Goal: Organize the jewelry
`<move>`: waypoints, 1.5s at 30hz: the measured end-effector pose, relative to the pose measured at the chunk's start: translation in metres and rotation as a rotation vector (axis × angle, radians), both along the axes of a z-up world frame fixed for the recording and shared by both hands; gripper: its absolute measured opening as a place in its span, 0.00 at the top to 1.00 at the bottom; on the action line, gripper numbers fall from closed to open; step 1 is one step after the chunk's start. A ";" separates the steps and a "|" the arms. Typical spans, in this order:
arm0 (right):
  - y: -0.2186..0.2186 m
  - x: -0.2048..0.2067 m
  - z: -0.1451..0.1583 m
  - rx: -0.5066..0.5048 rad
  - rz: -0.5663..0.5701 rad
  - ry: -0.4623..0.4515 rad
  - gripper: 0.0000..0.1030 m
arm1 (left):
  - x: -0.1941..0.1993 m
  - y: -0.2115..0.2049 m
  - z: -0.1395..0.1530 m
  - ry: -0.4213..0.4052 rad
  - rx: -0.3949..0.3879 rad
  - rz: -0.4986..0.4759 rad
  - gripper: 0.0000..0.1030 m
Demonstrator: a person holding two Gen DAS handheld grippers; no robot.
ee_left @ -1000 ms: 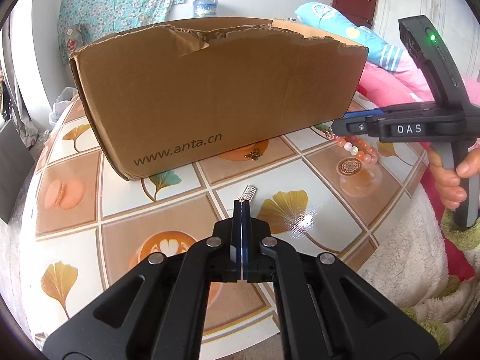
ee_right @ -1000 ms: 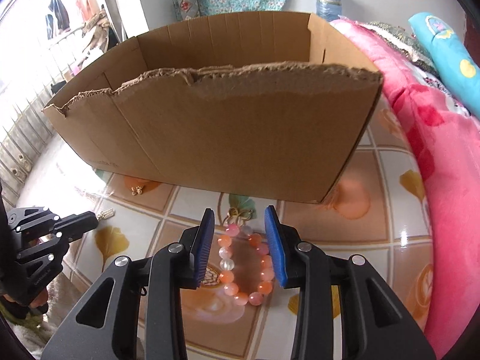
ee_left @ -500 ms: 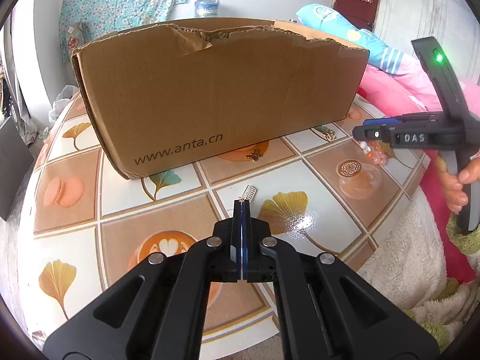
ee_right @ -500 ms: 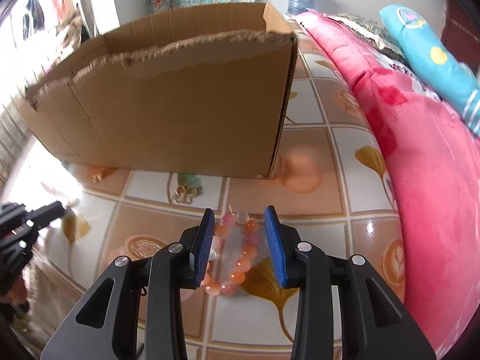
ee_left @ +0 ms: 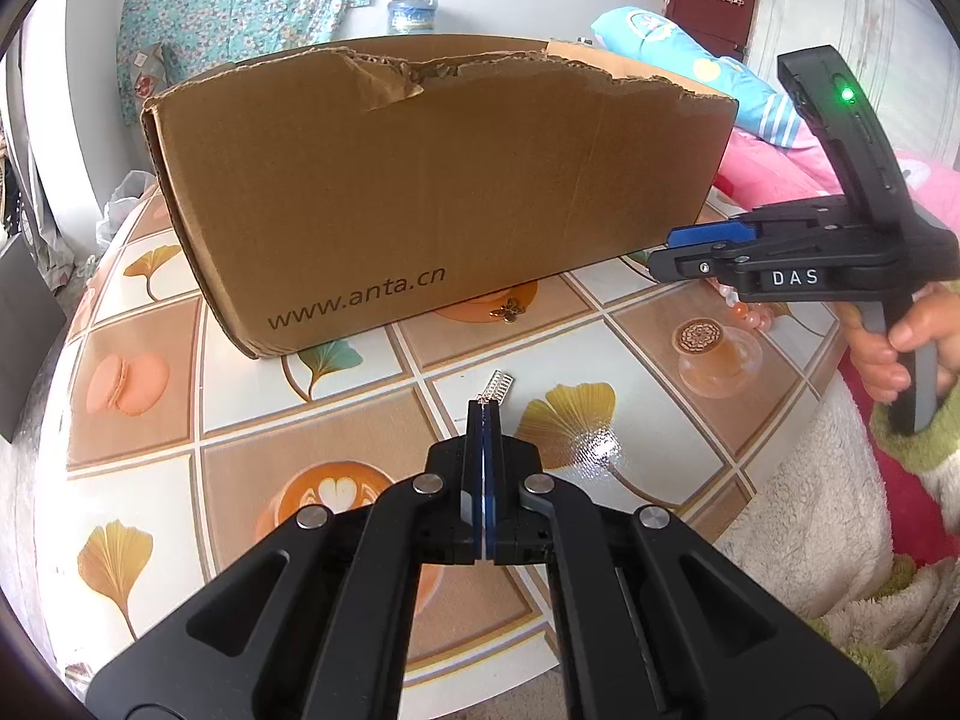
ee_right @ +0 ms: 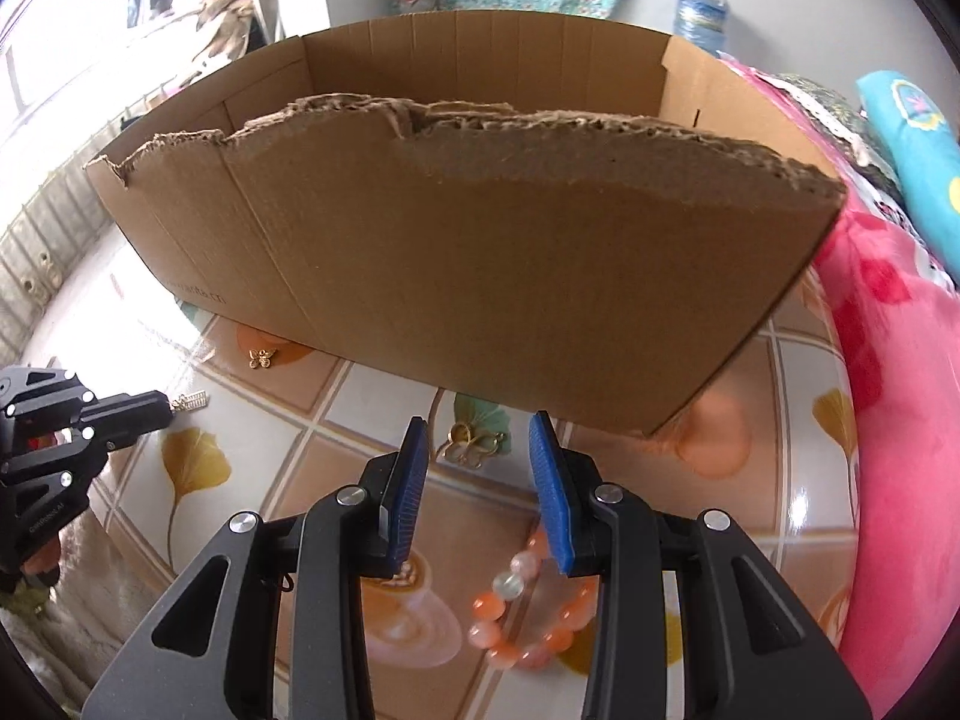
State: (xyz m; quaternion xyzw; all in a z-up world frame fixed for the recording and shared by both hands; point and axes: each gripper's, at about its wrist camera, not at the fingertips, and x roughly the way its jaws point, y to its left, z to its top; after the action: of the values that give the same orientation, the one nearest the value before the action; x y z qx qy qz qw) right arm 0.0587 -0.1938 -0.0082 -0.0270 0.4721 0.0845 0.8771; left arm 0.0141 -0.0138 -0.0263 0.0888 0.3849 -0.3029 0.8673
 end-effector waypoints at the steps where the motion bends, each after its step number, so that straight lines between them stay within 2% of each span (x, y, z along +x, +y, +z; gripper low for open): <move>1: -0.001 0.002 0.000 0.000 0.005 0.004 0.67 | 0.000 0.000 0.000 0.000 0.000 -0.001 1.00; 7: -0.005 0.008 0.000 0.028 0.022 0.031 0.70 | 0.000 0.000 0.001 0.002 -0.002 0.002 1.00; 11: 0.003 0.004 0.003 0.089 0.026 0.047 0.70 | 0.000 0.000 0.001 0.002 -0.001 0.002 1.00; 21: 0.040 -0.027 0.005 0.192 0.106 0.088 0.70 | 0.001 -0.001 0.001 0.002 -0.004 0.004 1.00; 28: 0.042 -0.030 0.017 0.105 0.076 0.021 0.70 | 0.003 -0.002 0.001 0.003 -0.006 0.005 1.00; 38: 0.048 -0.021 0.007 0.006 0.087 0.009 0.70 | 0.003 -0.002 0.001 0.003 -0.008 0.005 1.00; 42: 0.057 -0.025 0.007 0.016 0.087 0.013 0.81 | 0.002 -0.003 0.001 0.001 -0.005 0.004 1.00; 45: 0.056 -0.022 0.006 0.017 0.083 0.012 0.81 | 0.004 -0.002 0.001 0.001 -0.005 0.004 1.00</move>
State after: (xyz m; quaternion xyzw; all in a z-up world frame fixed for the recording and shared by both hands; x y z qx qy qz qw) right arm 0.0367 -0.1374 -0.0018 -0.0388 0.4752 0.1250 0.8701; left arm 0.0178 -0.0163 -0.0252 0.0859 0.3846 -0.3020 0.8680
